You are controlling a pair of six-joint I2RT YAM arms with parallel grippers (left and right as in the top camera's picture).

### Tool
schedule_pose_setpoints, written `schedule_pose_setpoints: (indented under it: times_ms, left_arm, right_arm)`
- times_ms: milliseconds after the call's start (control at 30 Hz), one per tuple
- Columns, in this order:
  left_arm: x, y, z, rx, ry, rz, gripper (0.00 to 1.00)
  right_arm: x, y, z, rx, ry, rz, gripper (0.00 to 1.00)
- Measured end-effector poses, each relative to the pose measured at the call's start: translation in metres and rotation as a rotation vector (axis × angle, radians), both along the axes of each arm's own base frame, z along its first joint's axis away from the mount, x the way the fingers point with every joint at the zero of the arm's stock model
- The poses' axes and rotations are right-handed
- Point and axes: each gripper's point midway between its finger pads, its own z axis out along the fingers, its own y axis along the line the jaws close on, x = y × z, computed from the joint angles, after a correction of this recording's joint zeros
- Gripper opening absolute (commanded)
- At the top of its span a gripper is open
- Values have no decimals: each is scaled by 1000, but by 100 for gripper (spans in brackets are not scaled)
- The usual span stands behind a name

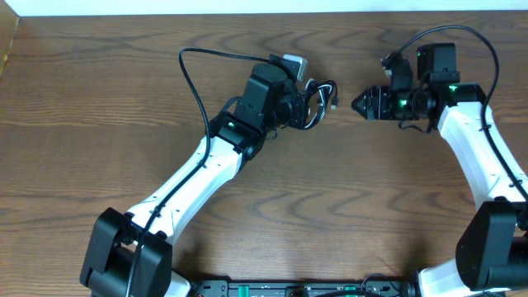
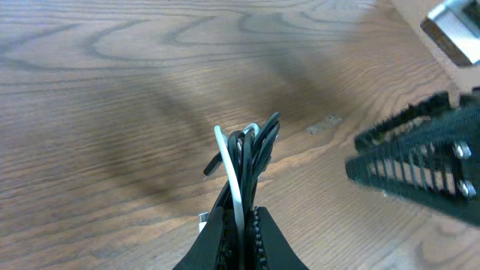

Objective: Untangle cables

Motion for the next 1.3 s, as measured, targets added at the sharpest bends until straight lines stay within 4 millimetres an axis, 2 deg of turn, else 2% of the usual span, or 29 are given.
schedule_pose_setpoints:
  times_ms: [133, 200, 367, 567, 700, 933, 1033, 1100, 1300]
  left_arm:
    - [-4, -4, 0, -15, 12, -25, 9]
    - [-5, -5, 0, -20, 15, -35, 14]
    - [-10, -11, 1, -28, 18, -59, 15]
    - [-17, -19, 1, -14, 1, -102, 15]
    - [-18, -19, 0, -7, 2, -107, 15]
    - [-18, -4, -17, 76, 46, -48, 17]
    - [-17, 3, -23, 117, 48, -25, 30]
    - [-16, 6, -24, 131, 44, -12, 33]
    - [-14, 10, -33, 156, 57, 4, 34]
  right_arm:
    - [10, 2, 6, 48, -5, -74, 64]
    - [14, 4, 9, 71, 0, -107, 63]
    - [17, 18, 12, 118, 29, -176, 61]
    - [16, 46, 14, 149, 58, -217, 63]
    - [5, 55, 4, 103, 109, -245, 65]
    - [-11, 30, -18, -55, 185, -366, 70]
    - [-12, 23, -21, -94, 177, -380, 70]
    - [-15, 20, -23, -116, 186, -383, 70]
    - [-27, 14, -35, -148, 233, -399, 73]
